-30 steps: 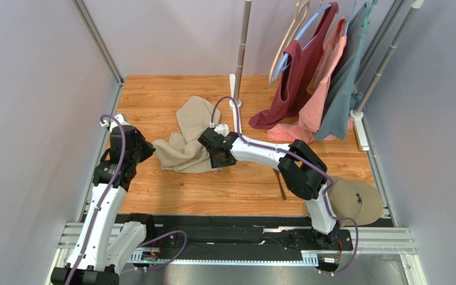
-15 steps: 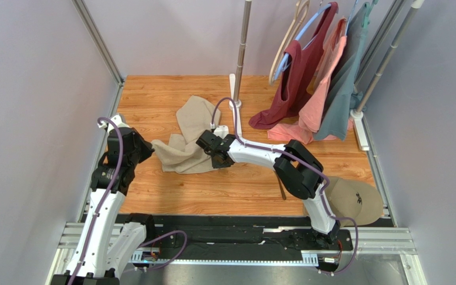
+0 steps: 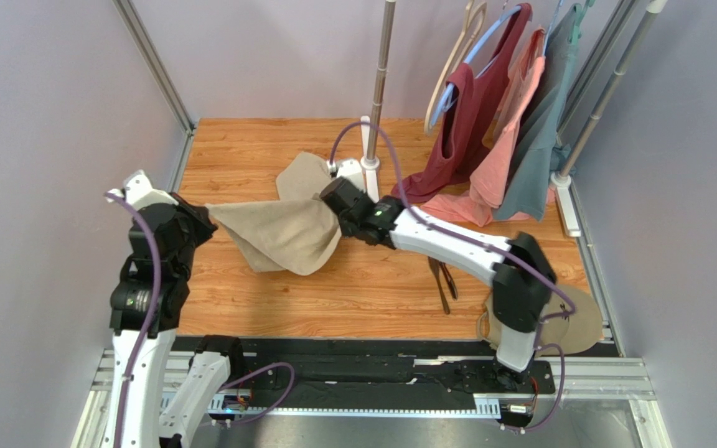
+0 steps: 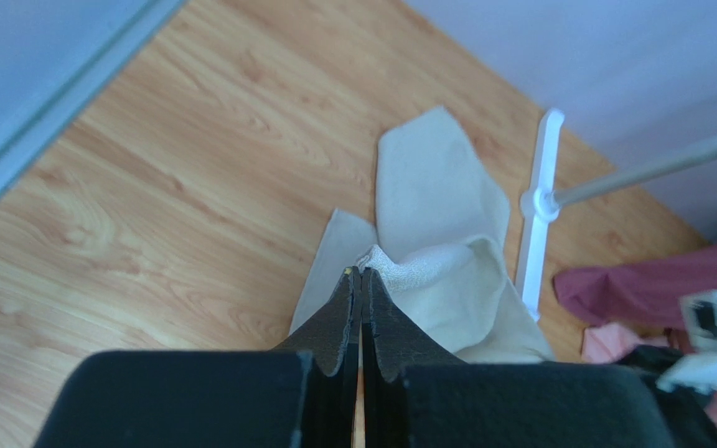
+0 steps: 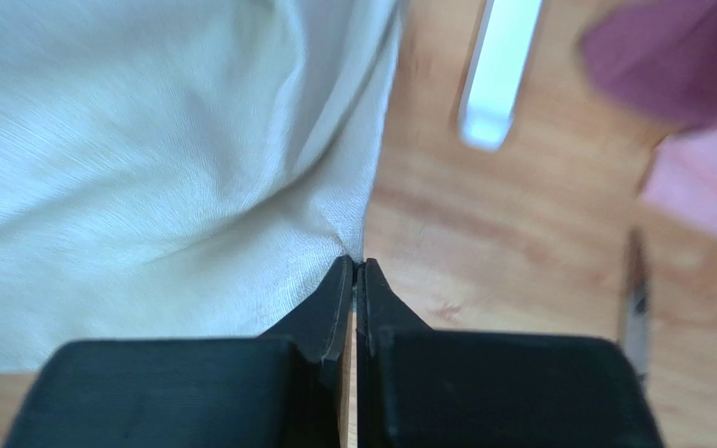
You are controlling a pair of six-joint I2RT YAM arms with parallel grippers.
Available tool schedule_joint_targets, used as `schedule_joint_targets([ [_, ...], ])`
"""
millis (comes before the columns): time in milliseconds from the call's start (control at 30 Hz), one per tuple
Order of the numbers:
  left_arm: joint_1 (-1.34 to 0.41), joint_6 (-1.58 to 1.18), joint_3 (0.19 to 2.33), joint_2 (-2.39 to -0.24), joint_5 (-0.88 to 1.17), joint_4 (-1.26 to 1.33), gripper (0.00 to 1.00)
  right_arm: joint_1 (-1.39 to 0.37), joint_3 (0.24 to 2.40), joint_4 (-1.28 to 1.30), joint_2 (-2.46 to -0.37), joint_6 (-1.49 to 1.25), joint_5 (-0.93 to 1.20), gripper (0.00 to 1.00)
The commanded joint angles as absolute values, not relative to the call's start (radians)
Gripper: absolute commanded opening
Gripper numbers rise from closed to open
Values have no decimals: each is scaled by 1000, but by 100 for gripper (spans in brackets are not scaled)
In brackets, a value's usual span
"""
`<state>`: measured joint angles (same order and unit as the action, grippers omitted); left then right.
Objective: Fold the napkin into a case and place the utensils inside
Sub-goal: Pick up the crumpled napkin from the center of the board, then flatten out the crumpled napkin at the center of the board.
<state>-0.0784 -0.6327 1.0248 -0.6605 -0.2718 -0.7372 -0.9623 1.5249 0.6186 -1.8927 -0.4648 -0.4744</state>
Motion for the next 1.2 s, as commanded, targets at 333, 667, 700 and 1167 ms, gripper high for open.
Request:
schedule_joint_targets([
  [333,-78,-394,1603,-580,-505,-787,0,-966,1818,446,-1291,-81,-323,0],
  [667,-78,-301,1793,-506,-445,-782,0,-1000,1658,345,-1019,-146,-87,0],
  [700,-78,-299,1787,-511,-452,-778,0,-1000,1640,333,-1011,-152,-92,0],
  [1167,-49,-172,1269,-872,-710,-261,0,-738,1794,247,-1642,-179,-136,0],
])
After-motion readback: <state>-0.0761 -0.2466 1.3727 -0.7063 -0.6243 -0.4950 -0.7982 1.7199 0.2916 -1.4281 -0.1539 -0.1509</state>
